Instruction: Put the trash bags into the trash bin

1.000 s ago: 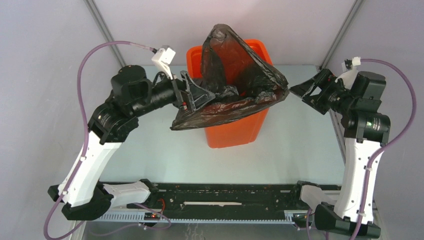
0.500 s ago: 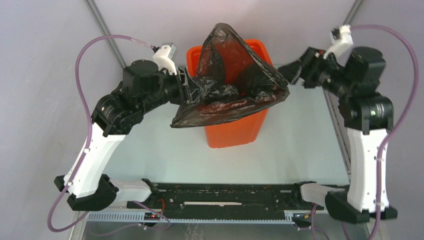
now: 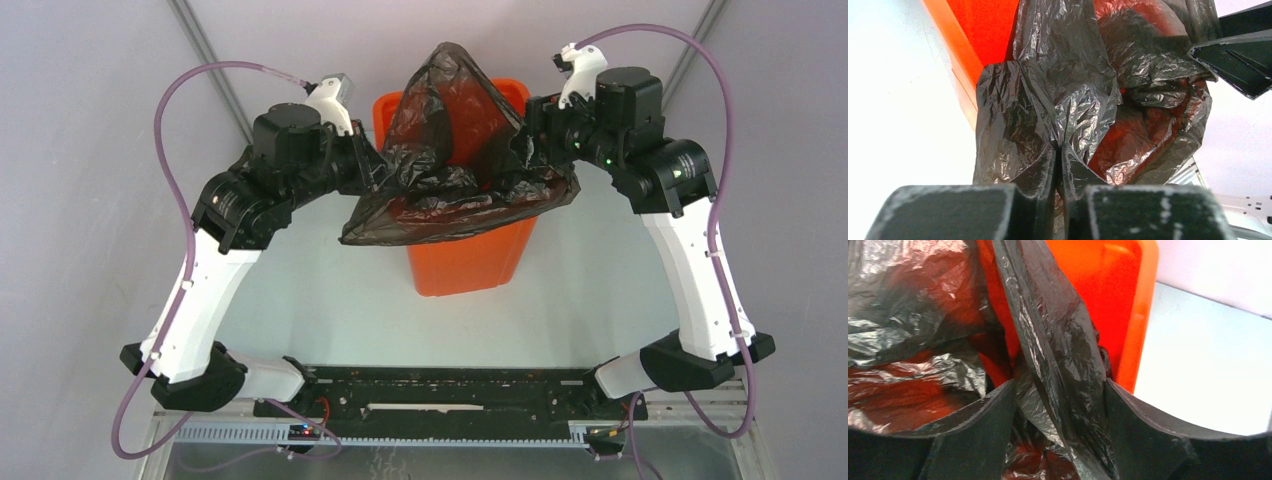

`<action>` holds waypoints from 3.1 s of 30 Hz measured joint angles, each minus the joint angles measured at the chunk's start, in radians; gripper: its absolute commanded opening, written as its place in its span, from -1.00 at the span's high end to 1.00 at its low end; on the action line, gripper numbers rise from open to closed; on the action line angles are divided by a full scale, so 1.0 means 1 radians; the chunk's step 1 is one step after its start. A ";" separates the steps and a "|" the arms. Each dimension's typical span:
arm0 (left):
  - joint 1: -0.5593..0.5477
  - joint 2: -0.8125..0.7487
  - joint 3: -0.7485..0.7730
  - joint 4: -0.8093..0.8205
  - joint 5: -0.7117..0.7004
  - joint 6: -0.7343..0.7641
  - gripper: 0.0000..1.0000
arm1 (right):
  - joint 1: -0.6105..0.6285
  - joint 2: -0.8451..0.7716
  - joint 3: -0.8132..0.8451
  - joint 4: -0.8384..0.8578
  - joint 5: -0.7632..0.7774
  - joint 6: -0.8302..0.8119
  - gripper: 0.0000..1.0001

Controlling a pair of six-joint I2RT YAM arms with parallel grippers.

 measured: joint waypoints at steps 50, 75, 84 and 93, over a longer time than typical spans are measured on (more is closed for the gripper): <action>0.431 0.387 0.047 0.236 0.172 -0.153 1.00 | -0.505 0.294 -0.046 0.213 -0.652 0.500 -0.40; 0.470 0.337 -0.168 0.437 0.439 -0.420 0.99 | -0.385 0.364 0.122 0.479 -0.738 0.402 -0.99; 0.473 0.337 -0.168 0.454 0.455 -0.435 1.00 | -0.345 0.421 0.215 0.414 -0.608 0.311 -0.30; 0.475 0.337 -0.168 0.455 0.459 -0.438 0.99 | -0.365 0.481 0.229 0.412 -0.544 0.387 0.56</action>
